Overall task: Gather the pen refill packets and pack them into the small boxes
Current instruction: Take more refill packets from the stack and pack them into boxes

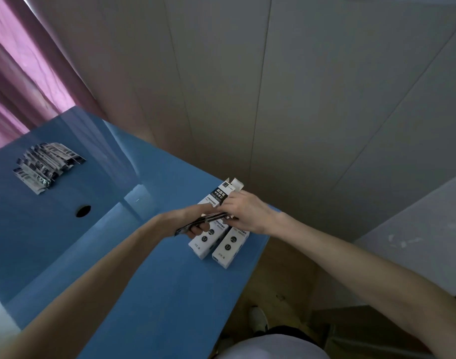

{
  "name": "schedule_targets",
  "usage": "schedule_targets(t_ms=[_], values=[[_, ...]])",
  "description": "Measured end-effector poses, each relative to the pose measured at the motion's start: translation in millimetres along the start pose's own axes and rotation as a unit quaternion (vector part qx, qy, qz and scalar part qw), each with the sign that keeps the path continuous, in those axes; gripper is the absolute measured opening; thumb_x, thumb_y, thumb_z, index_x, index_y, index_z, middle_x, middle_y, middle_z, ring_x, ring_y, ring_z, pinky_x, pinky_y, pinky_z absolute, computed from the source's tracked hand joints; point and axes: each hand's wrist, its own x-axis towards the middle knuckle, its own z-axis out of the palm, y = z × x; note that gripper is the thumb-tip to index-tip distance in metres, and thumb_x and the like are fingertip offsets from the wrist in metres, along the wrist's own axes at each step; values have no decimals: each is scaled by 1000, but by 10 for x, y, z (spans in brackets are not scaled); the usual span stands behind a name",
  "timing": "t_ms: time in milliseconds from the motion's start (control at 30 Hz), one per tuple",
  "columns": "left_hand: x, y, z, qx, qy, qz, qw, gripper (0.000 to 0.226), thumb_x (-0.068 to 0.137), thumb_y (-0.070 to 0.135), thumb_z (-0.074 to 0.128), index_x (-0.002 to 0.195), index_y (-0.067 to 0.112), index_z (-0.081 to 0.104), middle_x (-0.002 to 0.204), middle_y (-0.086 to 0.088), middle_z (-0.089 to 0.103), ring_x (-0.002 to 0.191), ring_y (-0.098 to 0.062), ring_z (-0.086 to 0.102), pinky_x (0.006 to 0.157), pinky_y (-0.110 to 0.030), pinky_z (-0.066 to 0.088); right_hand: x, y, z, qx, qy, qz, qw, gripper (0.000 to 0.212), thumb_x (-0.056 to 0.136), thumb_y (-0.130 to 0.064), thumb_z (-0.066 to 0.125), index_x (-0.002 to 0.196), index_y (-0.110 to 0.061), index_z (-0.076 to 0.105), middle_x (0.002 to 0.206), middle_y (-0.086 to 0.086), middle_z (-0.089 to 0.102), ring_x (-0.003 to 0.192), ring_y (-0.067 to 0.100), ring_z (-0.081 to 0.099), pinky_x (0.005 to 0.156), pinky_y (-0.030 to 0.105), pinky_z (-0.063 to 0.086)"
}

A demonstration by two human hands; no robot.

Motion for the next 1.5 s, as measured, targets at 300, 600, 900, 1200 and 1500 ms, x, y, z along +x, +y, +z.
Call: schedule_targets(t_ms=[300, 600, 900, 1200, 1500], values=[[62, 160, -79, -40, -33, 1, 999, 81, 96, 79, 29, 104, 9, 69, 90, -17, 72, 68, -25, 65, 60, -29, 53, -150, 94, -17, 77, -14, 137, 987, 16, 100, -24, 61, 105, -19, 76, 94, -1, 71, 89, 17, 64, 68, 33, 52], [305, -253, 211, 52, 310, 191, 930, 10, 99, 31, 56, 100, 27, 65, 103, 7, 70, 84, -14, 68, 67, -28, 51, -437, 336, 27, 415, 100, 422, 800, 29, 93, -20, 74, 122, -22, 67, 110, -4, 77, 93, 10, 75, 87, 35, 61], [408, -445, 463, 433, 331, 187, 817, 64, 93, 61, 53, 149, 30, 44, 137, 8, 61, 124, -19, 56, 90, -38, 51, -443, 299, -65, 593, 152, 487, 623, 21, 92, -16, 75, 112, -10, 71, 97, 5, 79, 83, 13, 71, 70, 25, 54], [123, -407, 431, 335, 383, 186, 840, 60, 88, 57, 63, 142, 34, 50, 127, 14, 68, 109, -15, 66, 82, -33, 51, -270, 239, -256, 641, 185, 466, 581, 25, 93, -15, 74, 116, -7, 69, 109, 10, 77, 87, 16, 73, 70, 25, 57], [-168, -449, 511, 224, 424, 256, 840, 61, 85, 41, 75, 141, 33, 53, 127, 14, 67, 112, -14, 63, 85, -33, 52, 224, 9, -638, 576, 229, 389, 682, 22, 94, -14, 73, 116, -10, 68, 104, 9, 78, 91, 23, 76, 78, 39, 61]])
